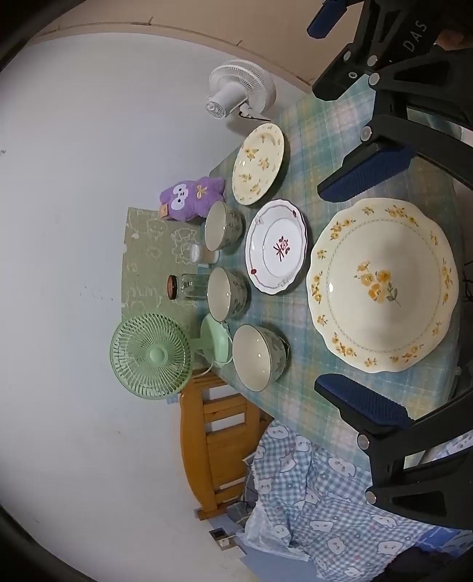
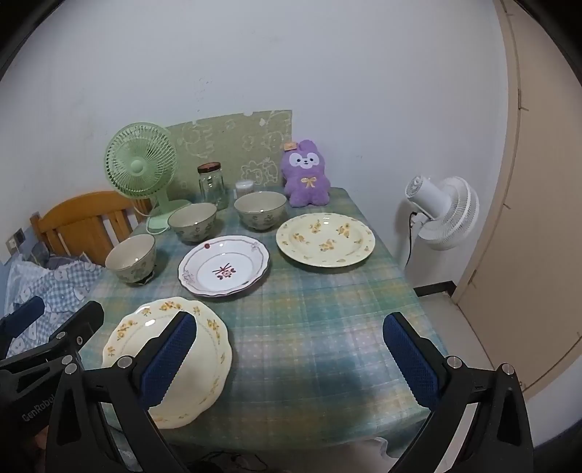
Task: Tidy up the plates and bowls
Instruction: 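Grasp the rim of the yellow-flower plate with both grippers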
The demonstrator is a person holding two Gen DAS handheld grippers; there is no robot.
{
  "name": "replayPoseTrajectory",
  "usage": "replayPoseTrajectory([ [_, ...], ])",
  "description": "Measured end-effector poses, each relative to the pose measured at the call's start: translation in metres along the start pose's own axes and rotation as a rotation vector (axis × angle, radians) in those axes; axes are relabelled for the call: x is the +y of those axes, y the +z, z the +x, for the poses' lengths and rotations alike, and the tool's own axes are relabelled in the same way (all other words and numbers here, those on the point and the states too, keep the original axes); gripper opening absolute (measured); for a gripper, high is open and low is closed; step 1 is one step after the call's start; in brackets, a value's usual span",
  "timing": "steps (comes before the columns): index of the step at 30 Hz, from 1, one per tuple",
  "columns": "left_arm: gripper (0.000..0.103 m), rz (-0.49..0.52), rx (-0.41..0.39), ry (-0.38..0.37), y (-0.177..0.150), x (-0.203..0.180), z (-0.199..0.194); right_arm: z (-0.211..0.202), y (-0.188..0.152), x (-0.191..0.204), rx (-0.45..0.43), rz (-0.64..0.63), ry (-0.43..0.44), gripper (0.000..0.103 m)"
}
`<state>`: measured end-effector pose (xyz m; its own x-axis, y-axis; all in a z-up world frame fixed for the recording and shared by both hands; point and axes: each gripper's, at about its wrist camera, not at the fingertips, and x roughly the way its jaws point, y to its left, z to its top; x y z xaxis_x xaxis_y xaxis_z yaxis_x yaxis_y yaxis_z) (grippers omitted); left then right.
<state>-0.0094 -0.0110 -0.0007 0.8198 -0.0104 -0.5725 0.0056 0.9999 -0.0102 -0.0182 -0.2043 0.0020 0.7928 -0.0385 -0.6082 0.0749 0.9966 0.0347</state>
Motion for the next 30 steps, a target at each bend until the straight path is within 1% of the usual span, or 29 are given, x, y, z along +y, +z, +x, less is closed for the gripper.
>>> replayPoseTrajectory([
  [8, 0.095, 0.033, -0.005, 0.007, -0.002, -0.009, -0.002, 0.0, 0.0, -0.008, -0.002, 0.023, 0.001, 0.103],
  [11, 0.093, 0.056, -0.011, 0.015, -0.001, -0.012, -0.003, 0.0, 0.0, -0.01, -0.002, 0.028, -0.002, 0.103],
  [30, 0.093, 0.058, -0.013, 0.011, 0.0, -0.013, -0.002, 0.0, 0.001, -0.011, -0.005, 0.029, 0.0, 0.103],
])
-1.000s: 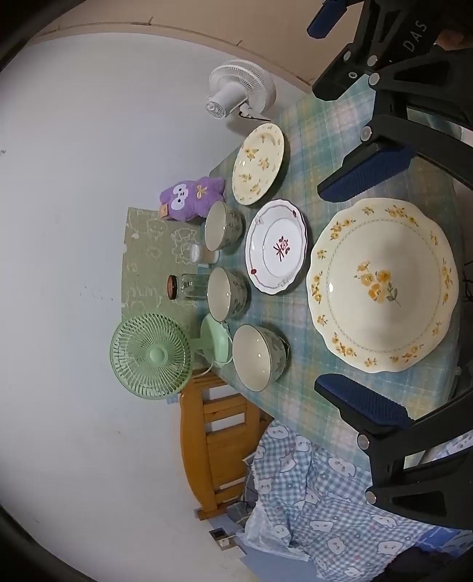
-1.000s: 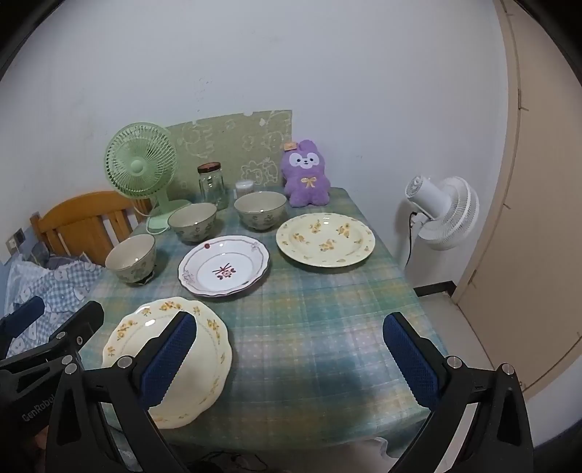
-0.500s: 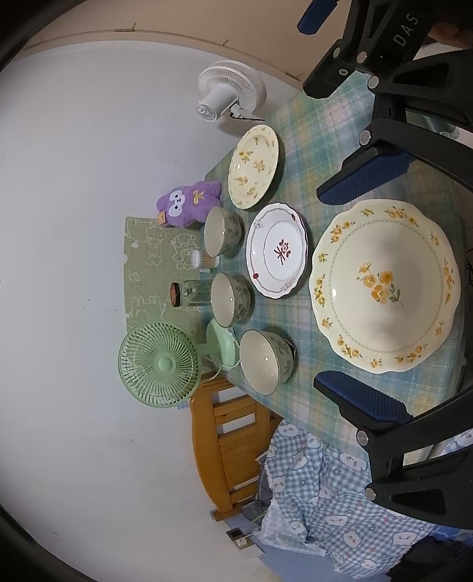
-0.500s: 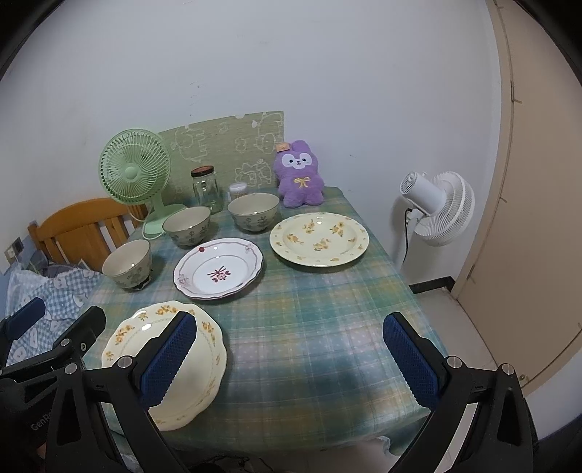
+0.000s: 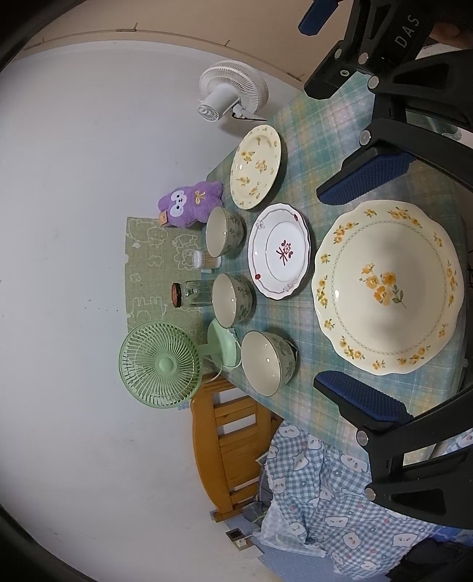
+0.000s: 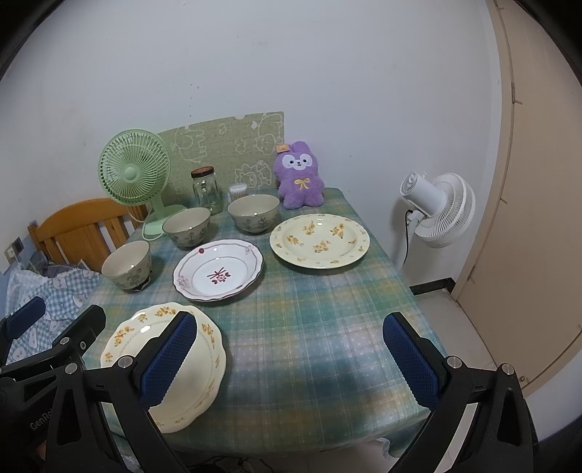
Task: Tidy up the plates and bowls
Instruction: 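Grasp the rim of the yellow-flower plate with both grippers, then lift the yellow-flower plate and carry it toward the other yellow-flower plate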
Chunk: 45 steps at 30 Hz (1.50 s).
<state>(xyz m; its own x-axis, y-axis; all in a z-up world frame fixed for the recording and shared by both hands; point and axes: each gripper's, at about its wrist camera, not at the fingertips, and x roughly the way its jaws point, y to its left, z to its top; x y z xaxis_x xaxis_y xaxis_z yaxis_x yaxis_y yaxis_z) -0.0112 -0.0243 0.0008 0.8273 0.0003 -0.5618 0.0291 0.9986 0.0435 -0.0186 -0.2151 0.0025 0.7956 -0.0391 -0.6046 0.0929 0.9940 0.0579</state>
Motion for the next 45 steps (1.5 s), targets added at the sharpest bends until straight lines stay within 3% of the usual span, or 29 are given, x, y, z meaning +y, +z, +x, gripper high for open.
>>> replayPoseTrajectory([
  [36, 0.093, -0.011, 0.001, -0.011, 0.006, -0.002, 0.008, 0.008, 0.005, 0.016, -0.009, -0.019, -0.006, 0.103],
  [45, 0.093, -0.011, 0.011, -0.029, 0.02, 0.022, 0.019, 0.012, 0.015, 0.031, -0.001, -0.016, -0.02, 0.103],
])
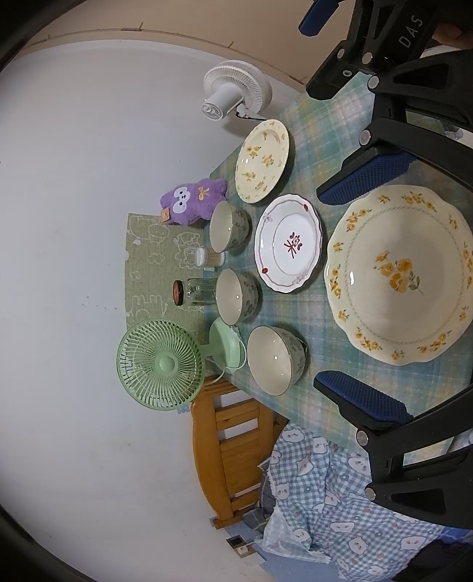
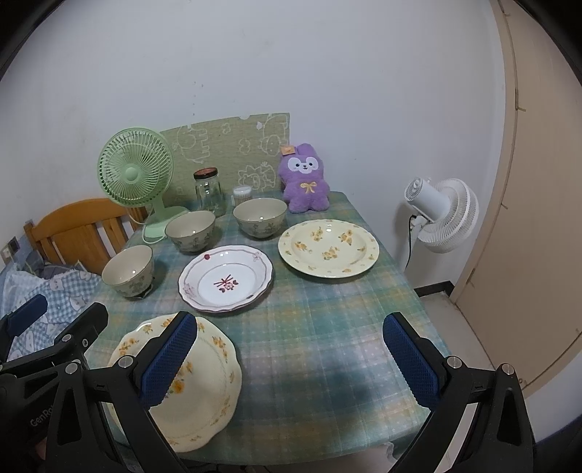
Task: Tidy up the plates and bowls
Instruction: 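Lift the yellow-flower plate and carry it toward the other yellow-flower plate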
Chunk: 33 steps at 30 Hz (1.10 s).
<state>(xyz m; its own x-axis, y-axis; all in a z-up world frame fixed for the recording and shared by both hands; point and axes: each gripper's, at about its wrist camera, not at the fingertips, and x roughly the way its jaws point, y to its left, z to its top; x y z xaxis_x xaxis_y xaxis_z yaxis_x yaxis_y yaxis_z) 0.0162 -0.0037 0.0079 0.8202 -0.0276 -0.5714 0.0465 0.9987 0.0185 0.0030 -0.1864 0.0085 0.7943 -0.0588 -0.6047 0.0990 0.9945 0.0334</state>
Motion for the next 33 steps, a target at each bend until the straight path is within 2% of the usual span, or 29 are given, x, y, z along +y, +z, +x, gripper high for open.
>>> replayPoseTrajectory([
  [5, 0.093, -0.011, 0.037, 0.007, 0.001, 0.014, 0.013, 0.009, 0.002, 0.015, 0.029, -0.018, 0.01, 0.103],
  [14, 0.086, -0.006, 0.121, 0.018, -0.009, 0.04, 0.048, 0.048, -0.005, 0.047, 0.113, -0.027, 0.031, 0.099],
  [19, 0.077, 0.006, 0.195, 0.01, -0.02, 0.051, 0.073, 0.078, -0.015, 0.065, 0.18, -0.028, 0.04, 0.093],
  [26, 0.073, -0.029, 0.338, 0.003, -0.051, 0.071, 0.114, 0.12, -0.044, 0.088, 0.322, -0.051, 0.037, 0.091],
  [29, 0.072, -0.035, 0.378, -0.009, -0.06, 0.074, 0.128, 0.132, -0.053, 0.093, 0.356, -0.052, 0.025, 0.089],
  [33, 0.066, -0.028, 0.431, -0.04, -0.073, 0.074, 0.145, 0.145, -0.063, 0.096, 0.399, -0.05, 0.009, 0.086],
])
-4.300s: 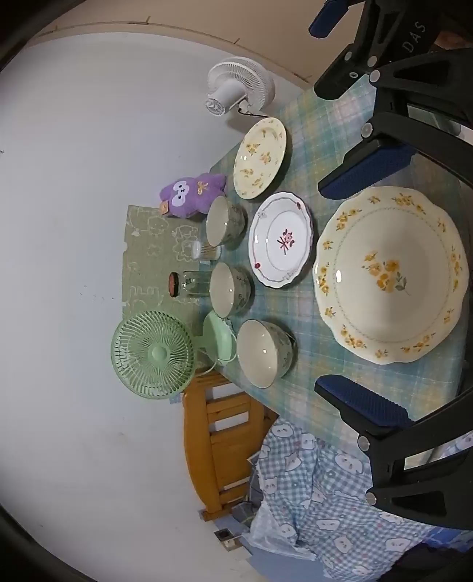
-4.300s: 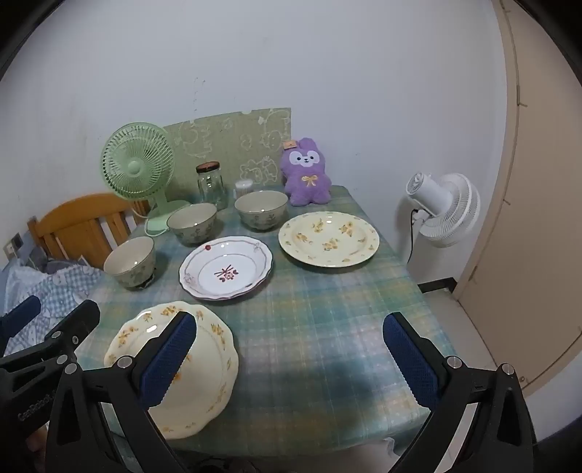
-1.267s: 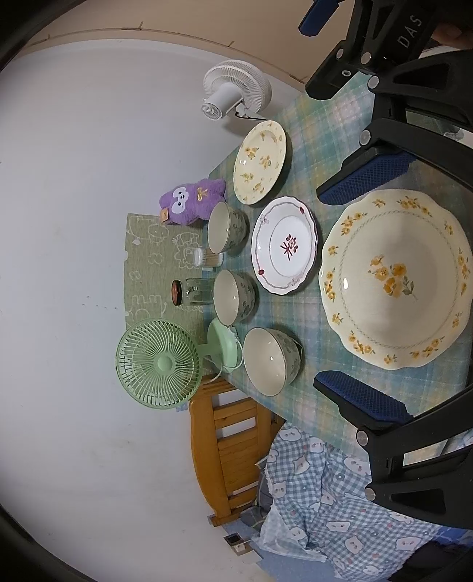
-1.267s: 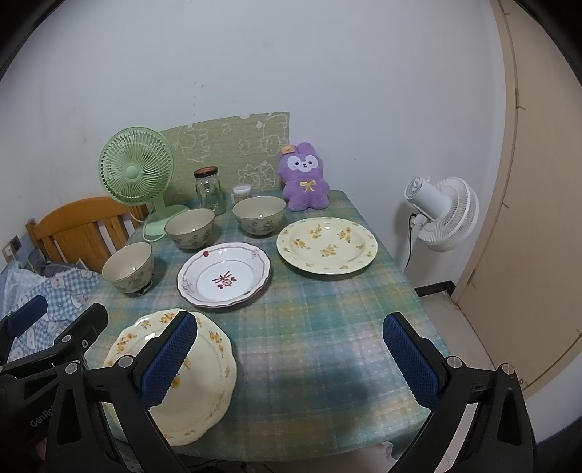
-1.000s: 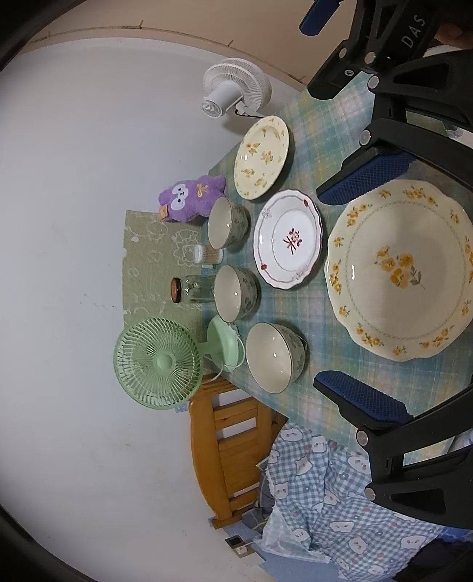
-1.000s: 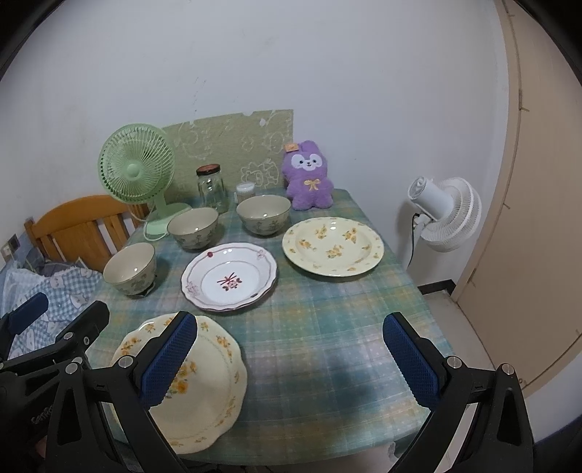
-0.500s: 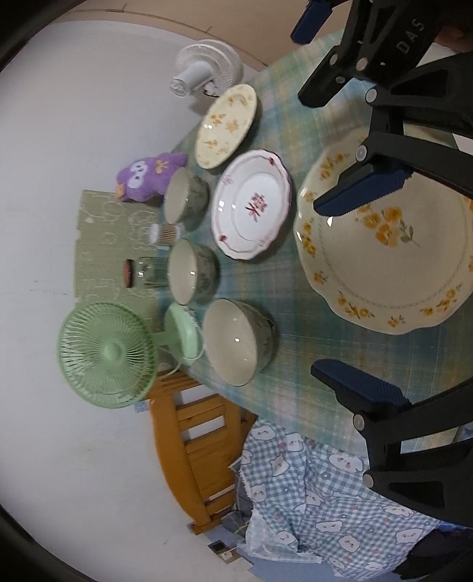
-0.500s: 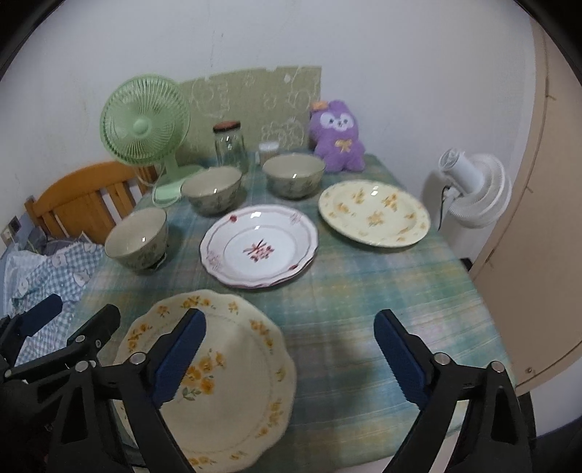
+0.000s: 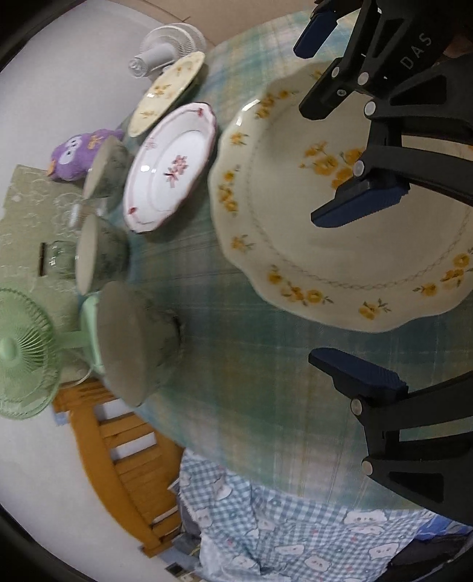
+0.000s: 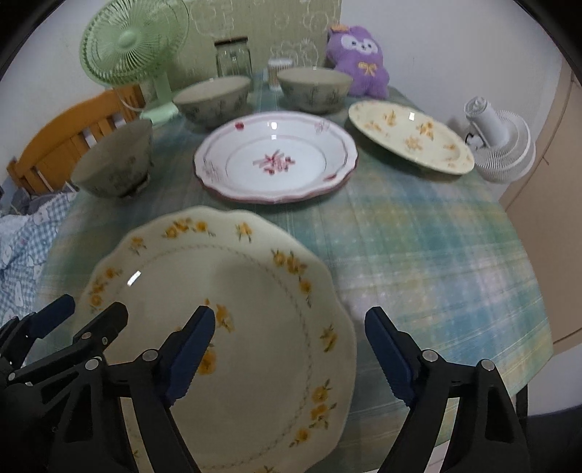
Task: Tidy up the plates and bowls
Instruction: 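Lift the yellow-flower plate and carry it toward the other yellow-flower plate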
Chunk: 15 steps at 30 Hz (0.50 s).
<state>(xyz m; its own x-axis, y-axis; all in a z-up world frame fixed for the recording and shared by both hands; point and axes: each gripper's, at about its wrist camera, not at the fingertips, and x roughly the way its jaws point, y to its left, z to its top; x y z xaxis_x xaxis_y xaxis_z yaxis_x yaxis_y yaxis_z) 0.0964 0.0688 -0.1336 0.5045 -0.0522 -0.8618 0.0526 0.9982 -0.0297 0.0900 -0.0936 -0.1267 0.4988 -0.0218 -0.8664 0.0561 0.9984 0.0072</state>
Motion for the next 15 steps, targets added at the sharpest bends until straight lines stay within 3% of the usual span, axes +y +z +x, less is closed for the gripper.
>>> replayPoseTrajectory([
  [5, 0.06, 0.018, 0.049, -0.033, -0.004, -0.003, 0.014, 0.016, -0.005, 0.002, 0.051, 0.009, -0.022, 0.081],
  [15, 0.06, 0.019, 0.042, -0.078, 0.0, -0.001, 0.017, 0.027, -0.005, 0.0, 0.087, 0.055, -0.025, 0.078],
])
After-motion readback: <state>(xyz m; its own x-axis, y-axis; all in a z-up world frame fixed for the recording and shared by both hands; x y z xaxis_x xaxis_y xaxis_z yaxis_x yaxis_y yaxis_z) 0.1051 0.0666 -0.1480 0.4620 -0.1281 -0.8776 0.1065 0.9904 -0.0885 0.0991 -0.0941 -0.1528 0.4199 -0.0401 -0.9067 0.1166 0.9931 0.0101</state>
